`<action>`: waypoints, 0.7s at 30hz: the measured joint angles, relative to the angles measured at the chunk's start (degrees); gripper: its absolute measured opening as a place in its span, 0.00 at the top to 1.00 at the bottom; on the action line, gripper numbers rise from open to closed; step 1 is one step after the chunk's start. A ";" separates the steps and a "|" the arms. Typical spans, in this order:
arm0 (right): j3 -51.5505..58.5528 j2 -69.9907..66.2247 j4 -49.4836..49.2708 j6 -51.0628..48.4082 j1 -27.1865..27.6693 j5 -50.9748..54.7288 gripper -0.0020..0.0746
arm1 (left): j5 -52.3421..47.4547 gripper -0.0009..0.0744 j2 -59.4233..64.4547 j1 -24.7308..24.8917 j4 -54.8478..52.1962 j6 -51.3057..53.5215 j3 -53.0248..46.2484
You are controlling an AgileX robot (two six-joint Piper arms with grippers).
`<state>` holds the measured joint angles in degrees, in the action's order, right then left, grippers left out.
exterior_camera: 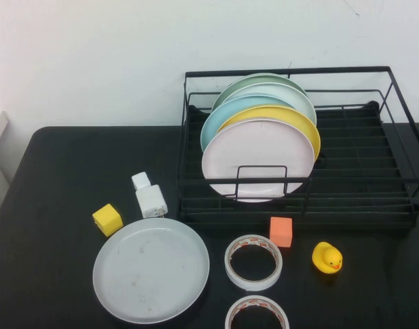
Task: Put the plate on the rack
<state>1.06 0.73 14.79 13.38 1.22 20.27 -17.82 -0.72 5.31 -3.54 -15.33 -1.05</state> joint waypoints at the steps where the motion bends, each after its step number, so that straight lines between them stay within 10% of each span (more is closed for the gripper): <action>1: 0.00 0.00 0.00 0.00 0.00 0.00 0.98 | -0.01 0.99 0.00 0.00 0.00 0.00 0.00; 21: 0.00 0.00 0.00 0.00 0.00 0.00 0.98 | 4.90 0.99 0.00 0.00 20.75 -8.58 -0.13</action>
<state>1.06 0.73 14.79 13.38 1.22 20.27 -12.92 -0.72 5.31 17.22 -23.91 -1.18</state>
